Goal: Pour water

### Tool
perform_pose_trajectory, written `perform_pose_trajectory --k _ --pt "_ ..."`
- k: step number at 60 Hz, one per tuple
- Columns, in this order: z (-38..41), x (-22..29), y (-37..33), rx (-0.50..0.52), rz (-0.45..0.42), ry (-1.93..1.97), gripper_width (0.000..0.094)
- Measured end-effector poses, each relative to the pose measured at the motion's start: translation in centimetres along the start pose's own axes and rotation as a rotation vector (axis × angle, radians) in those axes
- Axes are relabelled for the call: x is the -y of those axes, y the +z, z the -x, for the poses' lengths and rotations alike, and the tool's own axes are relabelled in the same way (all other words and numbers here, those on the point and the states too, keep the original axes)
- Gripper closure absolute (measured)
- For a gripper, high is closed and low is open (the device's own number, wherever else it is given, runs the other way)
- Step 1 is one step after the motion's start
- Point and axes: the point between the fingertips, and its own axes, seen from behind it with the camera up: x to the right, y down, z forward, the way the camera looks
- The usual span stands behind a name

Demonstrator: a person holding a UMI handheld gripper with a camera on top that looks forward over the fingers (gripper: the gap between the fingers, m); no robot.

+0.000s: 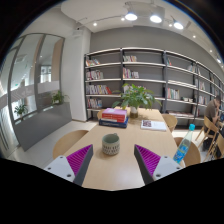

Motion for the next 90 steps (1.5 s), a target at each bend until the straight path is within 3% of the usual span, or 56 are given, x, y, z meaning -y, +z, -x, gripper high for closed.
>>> perform_pose_trajectory --k 12,31,44,56,60,65,72,81,90 --pt "-6.9 -3.6 0.2 -0.09 0.009 0.055 0.009" --pt "-24.9 -11.5 1.3 -0.338 0.07 0.14 0.0099" --pt "-33.6 -10.2 6.4 -0.425 0.019 0.124 0.0099" --pt "-37.5 -8.6 11.4 -0.419 -0.015 0.109 0.0098" --pt "-38.3 -8.6 12.4 -0.406 -0.024 0.11 0.0158" --pt "-38.5 -8.1 13.6 -0.405 -0.066 0.115 0.0365" --pt "-38.8 -8.0 13.6 -0.407 -0.103 0.105 0.0409" --pt "-38.5 -8.1 13.9 -0.449 -0.103 0.09 0.057" --pt "-38.2 -7.9 14.3 -0.502 -0.075 0.046 0.0572"
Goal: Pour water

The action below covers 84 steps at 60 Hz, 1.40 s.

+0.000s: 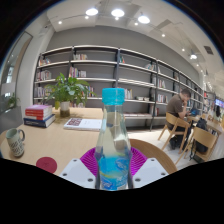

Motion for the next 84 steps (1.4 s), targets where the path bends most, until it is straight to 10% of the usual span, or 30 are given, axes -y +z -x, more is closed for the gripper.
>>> perform_pose_trajectory --k 32,63,84 --pt "18.0 9.9 -3.5 -0.028 -0.036 -1.093 0.0572" --pt "27.0 8.0 -1.8 -0.117 -0.038 -2.083 0.0556" --pt "28.0 8.1 -1.6 -0.121 -0.041 -2.048 0.0556"
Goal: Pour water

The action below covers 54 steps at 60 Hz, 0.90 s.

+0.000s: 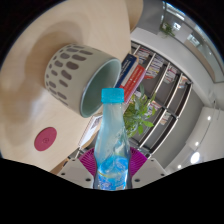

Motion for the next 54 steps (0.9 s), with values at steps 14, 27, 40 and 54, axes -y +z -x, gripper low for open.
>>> perform_pose_trajectory --k 14,27,40,54 --pt "-4.9 -0.3 -2.4 0.019 -0.086 0.741 0.0527" --pt "-8.7 -3.4 -4.4 0.04 -0.183 1.481 0.0522" --pt "-3.7 -6.8 -1.9 0.125 -0.139 1.97 0.0515" --pt "4.5 -5.7 1.8 0.24 -0.077 2.063 0.0514"
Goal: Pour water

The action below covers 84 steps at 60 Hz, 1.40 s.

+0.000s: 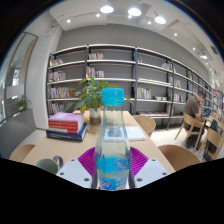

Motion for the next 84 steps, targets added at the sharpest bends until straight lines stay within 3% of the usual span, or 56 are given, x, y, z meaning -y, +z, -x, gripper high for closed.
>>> perform_pose_trajectory --k 12,13,28,39,42,46,48,62,71,84 --pt "1.0 -5.8 2.2 0.015 0.047 0.029 0.051" --pt "1.0 -5.2 2.2 0.018 0.014 0.034 0.0505" --pt "0.7 -5.6 1.6 0.0 0.027 0.041 0.0491" --pt "0.2 -5.7 1.0 -0.041 0.045 0.057 0.0395" --pt "0.5 -6.3 0.9 -0.04 0.078 0.051 0.0341" --pt "0.8 -7.3 0.0 -0.035 0.131 0.036 0.0154" --pt "1.1 -7.8 -0.8 -0.036 0.151 0.039 0.0112" --pt "5.5 -12.1 -11.1 -0.041 0.333 0.073 0.0094" --pt "10.5 -10.2 -16.5 0.001 0.364 0.085 0.0092" --pt "15.3 -4.1 -20.2 0.062 0.314 0.034 0.0084"
